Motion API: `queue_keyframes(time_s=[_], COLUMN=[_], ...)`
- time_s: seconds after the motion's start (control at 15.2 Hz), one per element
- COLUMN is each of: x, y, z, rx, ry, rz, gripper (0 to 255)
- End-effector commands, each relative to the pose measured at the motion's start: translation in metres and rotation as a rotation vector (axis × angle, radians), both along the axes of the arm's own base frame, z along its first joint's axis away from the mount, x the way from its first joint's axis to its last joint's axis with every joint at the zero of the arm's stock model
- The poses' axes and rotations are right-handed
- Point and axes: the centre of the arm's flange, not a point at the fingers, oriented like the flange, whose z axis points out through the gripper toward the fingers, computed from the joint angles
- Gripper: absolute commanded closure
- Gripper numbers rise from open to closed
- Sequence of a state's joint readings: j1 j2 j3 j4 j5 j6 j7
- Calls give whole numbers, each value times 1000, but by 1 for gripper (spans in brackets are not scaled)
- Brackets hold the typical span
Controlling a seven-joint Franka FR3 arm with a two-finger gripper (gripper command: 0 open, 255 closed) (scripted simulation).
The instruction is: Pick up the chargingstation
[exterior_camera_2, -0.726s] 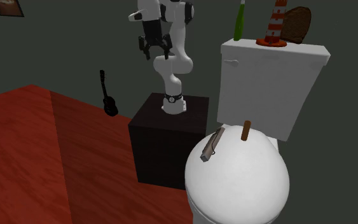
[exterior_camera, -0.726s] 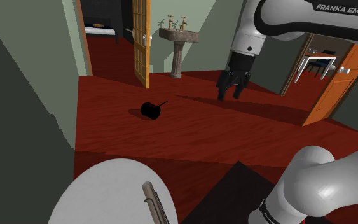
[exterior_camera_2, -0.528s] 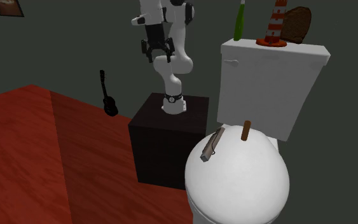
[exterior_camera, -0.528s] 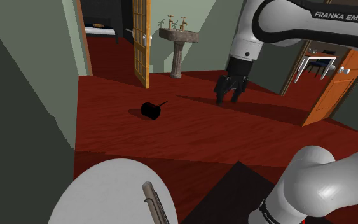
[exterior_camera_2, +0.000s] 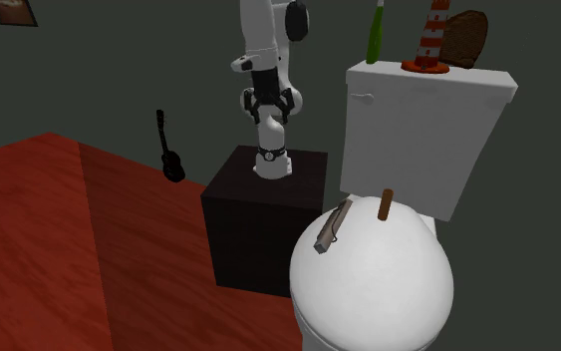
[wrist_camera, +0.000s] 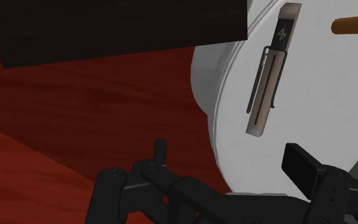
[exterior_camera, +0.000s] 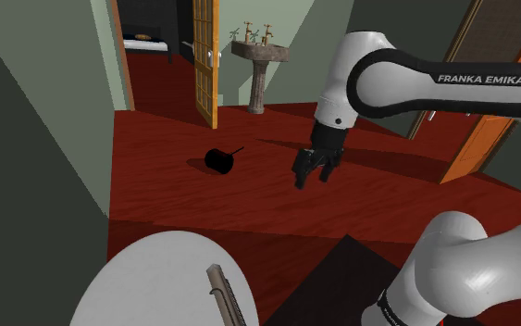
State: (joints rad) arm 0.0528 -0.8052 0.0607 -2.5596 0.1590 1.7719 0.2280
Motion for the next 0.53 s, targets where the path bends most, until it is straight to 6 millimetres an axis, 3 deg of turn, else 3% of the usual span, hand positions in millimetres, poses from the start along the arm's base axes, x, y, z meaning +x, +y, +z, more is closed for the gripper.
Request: queue_keyframes(time_s=[0.0, 0.46], x=[-1, -7], y=[17, 73], z=[-24, -97], rx=[1, 3], ry=[-3, -10], rz=[-2, -4], gripper=[0, 0])
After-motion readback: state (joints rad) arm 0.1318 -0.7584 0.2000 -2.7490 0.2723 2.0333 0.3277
